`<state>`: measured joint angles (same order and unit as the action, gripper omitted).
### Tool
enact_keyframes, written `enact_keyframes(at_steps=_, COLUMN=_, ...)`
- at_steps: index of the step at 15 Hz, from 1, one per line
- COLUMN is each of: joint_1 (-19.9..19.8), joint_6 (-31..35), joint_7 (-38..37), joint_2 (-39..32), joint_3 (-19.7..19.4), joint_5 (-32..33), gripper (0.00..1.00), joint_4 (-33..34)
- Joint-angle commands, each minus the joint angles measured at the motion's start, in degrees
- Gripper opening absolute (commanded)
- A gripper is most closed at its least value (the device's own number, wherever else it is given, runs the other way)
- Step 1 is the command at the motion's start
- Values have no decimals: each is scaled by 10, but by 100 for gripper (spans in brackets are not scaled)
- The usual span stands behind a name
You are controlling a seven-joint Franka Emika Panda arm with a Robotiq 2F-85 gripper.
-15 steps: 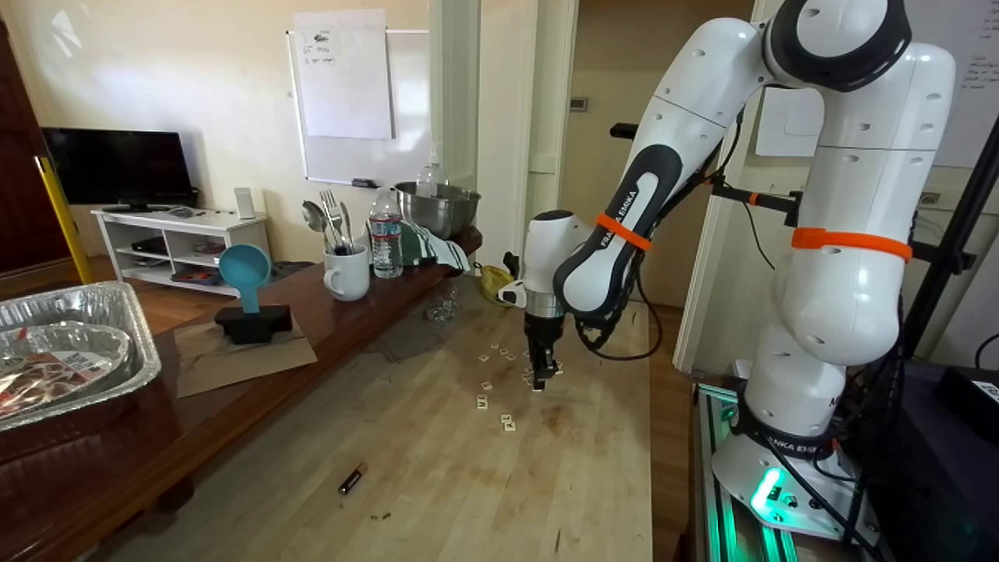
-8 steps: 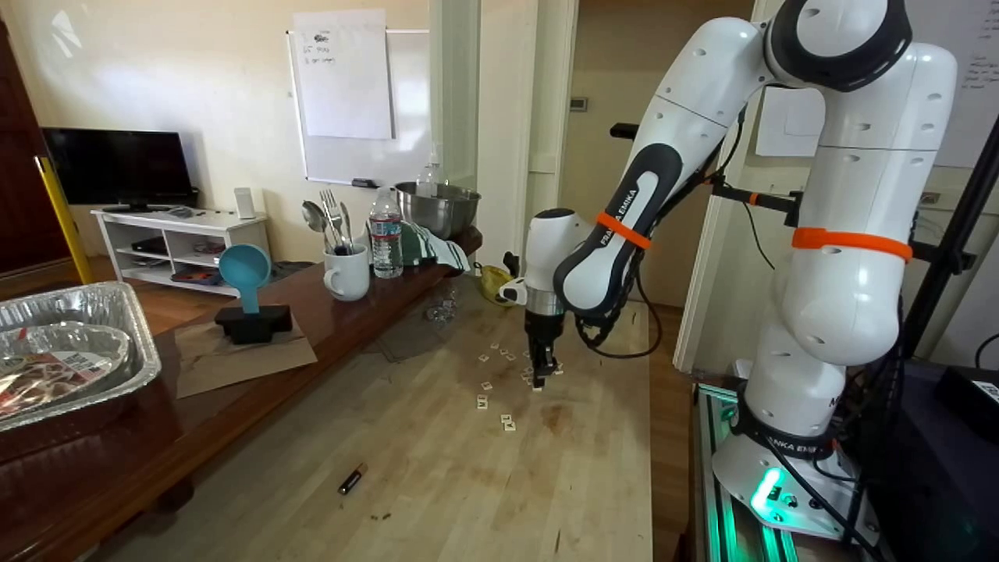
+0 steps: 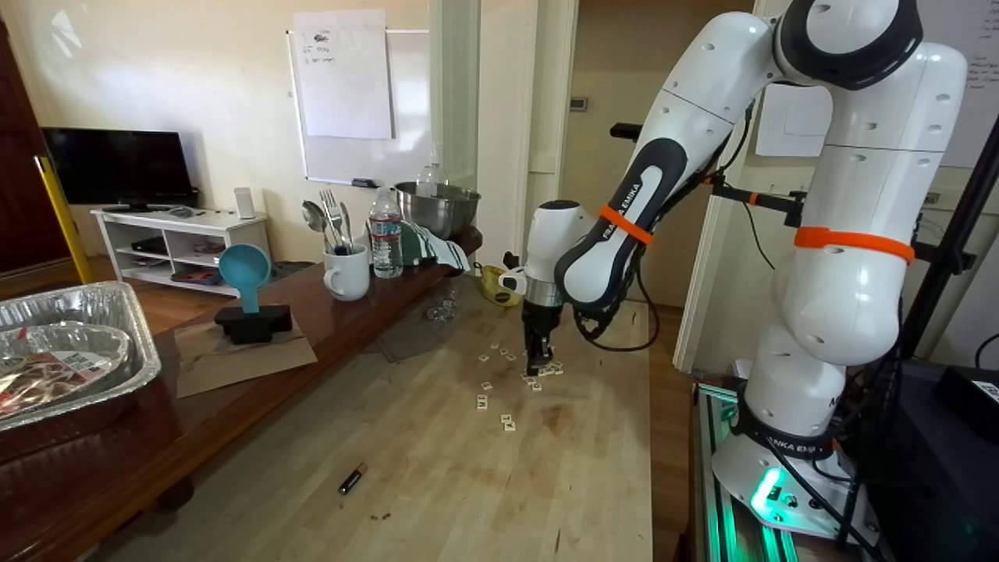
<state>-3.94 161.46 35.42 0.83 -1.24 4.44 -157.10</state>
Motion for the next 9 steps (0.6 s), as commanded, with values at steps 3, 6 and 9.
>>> enact_keyframes(at_steps=3, joint_1=0, joint_6=66, joint_7=-15, joint_2=-33, joint_3=-17, joint_5=-2, gripper=0, joint_4=0)
enact_keyframes(at_steps=6, joint_1=-3, joint_6=104, joint_7=-15, joint_2=-52, joint_3=-12, joint_5=-20, gripper=0, joint_4=0)
enact_keyframes(at_steps=9, joint_1=-9, joint_6=126, joint_7=-19, joint_2=-70, joint_3=-1, joint_5=-26, gripper=0, joint_4=-1)
